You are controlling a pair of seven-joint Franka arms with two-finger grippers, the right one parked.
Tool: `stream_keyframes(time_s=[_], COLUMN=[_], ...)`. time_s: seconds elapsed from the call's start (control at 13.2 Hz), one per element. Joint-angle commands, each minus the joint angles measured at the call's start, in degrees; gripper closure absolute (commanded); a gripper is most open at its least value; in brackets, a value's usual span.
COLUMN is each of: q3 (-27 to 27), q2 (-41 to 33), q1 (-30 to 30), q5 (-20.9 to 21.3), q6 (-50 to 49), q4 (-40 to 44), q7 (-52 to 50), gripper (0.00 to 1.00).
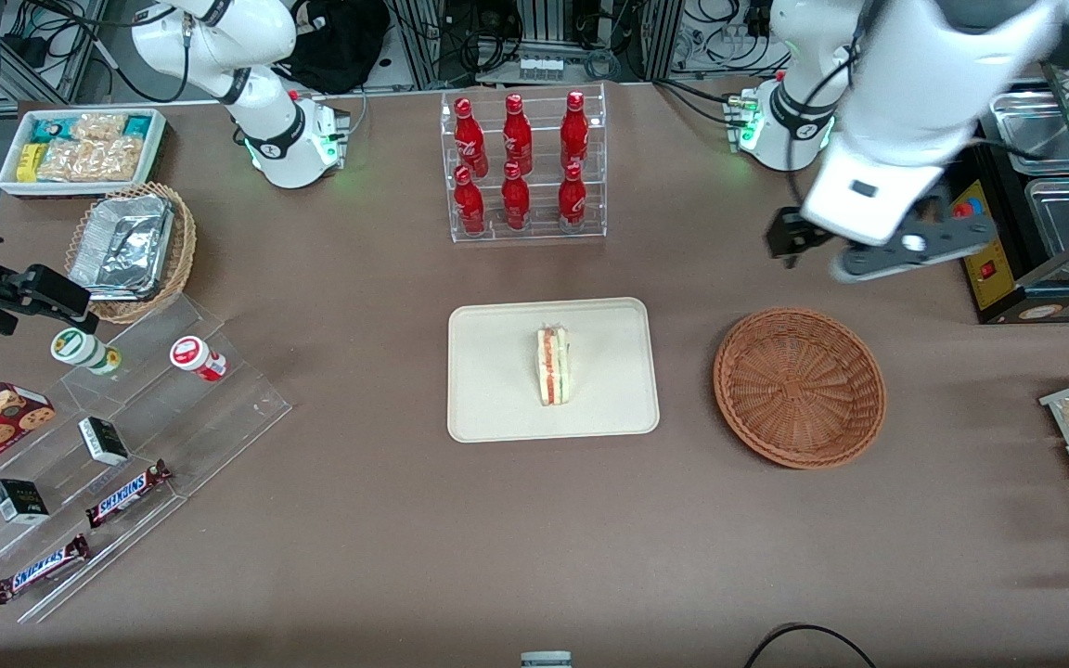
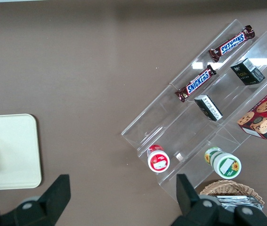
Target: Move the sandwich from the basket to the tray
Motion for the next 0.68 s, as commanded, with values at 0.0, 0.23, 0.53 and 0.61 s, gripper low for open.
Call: stream_keyframes(time_s=[0.0, 0.23, 0.53, 0.61], q3=[6.66, 13.17, 17.32, 17.32], q2=[-2.39, -3.62, -5.37, -6.08], q1=[-0.05, -0.22, -0.14, -0.14], q5=[-3.72, -3.83, -3.56, -3.47], q6=[-3.31, -4.11, -3.23, -2.97], q4=[0.19, -0.17, -0.51, -1.13], q7=[10.76, 24.65, 29.52, 29.52], gripper=[0.0, 0.0, 0.0, 0.0])
